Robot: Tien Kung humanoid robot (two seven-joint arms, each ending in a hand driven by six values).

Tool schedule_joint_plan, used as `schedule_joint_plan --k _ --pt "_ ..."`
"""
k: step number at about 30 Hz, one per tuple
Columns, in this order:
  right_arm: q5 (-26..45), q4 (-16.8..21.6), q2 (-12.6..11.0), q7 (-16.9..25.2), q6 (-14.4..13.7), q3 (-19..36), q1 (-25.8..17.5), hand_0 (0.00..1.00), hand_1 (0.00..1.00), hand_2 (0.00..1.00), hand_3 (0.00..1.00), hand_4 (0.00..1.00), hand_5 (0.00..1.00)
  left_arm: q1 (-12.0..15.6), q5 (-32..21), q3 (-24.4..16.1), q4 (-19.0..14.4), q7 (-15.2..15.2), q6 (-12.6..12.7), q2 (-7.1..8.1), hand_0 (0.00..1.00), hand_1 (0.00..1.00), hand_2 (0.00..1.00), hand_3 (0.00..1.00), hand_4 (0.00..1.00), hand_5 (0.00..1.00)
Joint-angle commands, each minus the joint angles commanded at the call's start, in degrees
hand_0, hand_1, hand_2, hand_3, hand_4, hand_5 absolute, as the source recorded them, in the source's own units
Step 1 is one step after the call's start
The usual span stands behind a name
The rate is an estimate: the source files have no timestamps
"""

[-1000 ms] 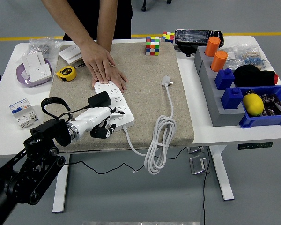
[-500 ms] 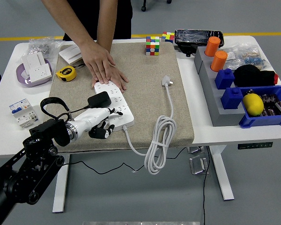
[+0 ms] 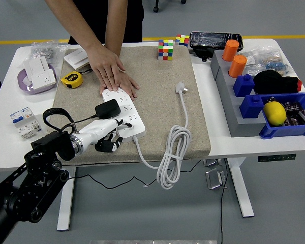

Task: Pick up the plug,place it near the board,insert it into the board,press the button

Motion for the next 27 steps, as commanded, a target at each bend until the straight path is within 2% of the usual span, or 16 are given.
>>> schedule_joint_plan --k 9,18,27 --pt "0.0 0.0 0.0 0.0 0.0 0.1 0.0 0.819 0.774 0.747 0.753 0.998 0.998 0.2 0.0 0.7 0.9 0.2 -0.4 0.18 0.106 0.002 0.101 0.852 0.377 0.002" --pt "0.1 0.0 0.0 0.0 0.0 0.1 0.2 0.819 0.775 0.747 0.752 0.998 0.998 -0.1 0.0 0.3 0.4 0.1 -0.2 0.2 0.106 0.002 0.1 0.848 0.376 0.002" --pt "0.1 0.0 0.0 0.0 0.0 0.3 0.2 0.819 0.775 0.747 0.752 0.998 0.998 0.0 0.0 -1.0 -4.9 0.3 -0.3 0.15 0.106 0.002 0.1 0.847 0.375 0.002"
